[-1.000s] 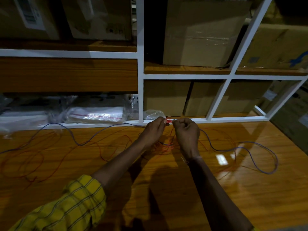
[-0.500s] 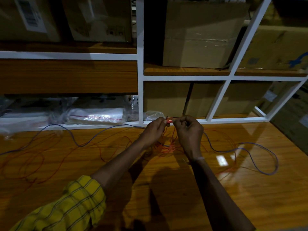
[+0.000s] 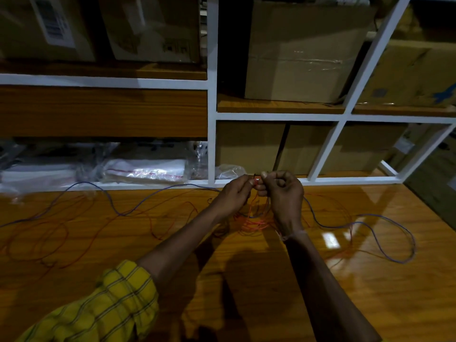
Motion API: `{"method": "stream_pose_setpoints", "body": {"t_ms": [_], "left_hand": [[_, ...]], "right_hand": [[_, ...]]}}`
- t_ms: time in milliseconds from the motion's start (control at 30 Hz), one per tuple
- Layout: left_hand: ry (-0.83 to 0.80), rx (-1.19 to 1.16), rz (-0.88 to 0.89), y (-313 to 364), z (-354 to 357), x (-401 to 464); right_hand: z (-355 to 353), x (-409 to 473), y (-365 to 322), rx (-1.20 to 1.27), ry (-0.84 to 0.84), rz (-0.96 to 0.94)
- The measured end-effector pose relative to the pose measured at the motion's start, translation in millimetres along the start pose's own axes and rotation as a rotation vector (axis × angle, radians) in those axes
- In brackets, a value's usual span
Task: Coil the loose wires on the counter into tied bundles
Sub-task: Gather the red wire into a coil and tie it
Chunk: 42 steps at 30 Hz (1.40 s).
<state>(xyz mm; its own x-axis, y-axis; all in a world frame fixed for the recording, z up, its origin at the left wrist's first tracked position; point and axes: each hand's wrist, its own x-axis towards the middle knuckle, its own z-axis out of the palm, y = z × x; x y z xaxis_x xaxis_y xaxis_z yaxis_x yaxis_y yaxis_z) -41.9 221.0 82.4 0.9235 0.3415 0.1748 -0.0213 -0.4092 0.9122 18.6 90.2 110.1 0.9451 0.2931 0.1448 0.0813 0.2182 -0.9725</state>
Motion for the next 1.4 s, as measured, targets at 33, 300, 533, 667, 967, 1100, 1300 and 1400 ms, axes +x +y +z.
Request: {"method": "stream_pose_setpoints", "body": {"t_ms": [33, 300, 533, 667, 967, 1100, 1300, 1400], "left_hand": [[-0.004, -0.005, -0.004, 1, 0, 0], [-0.024, -0.015, -0.031, -1, -1, 2], [-0.022, -0.026, -0.017, 4, 0, 2], [-0.02, 0.012, 0.009, 6, 1, 0], [-0.023, 0.148, 0.07, 15, -1, -4], [-0.024, 0.203, 0.08, 19, 1, -5], [-0.03, 0.251, 0.111, 21, 2, -5], [-0.029, 0.248, 0.122, 21, 2, -6]], "right_hand": [[-1, 0, -1, 0.006, -0.016, -0.005], [-13, 2, -8, -0.012, -0.14, 0.016], [-16, -1, -16, 0.022, -0.155, 0.098], [-19, 0, -16, -0.035, -0.135, 0.134], [-26, 6, -15, -0.348, -0.082, 0.016], [-27, 5, -17, -0.479, -0.059, -0.1], [-28, 5, -20, -0.506, -0.086, -0.156], [-28, 5, -20, -0.506, -0.098, -0.158]]}}
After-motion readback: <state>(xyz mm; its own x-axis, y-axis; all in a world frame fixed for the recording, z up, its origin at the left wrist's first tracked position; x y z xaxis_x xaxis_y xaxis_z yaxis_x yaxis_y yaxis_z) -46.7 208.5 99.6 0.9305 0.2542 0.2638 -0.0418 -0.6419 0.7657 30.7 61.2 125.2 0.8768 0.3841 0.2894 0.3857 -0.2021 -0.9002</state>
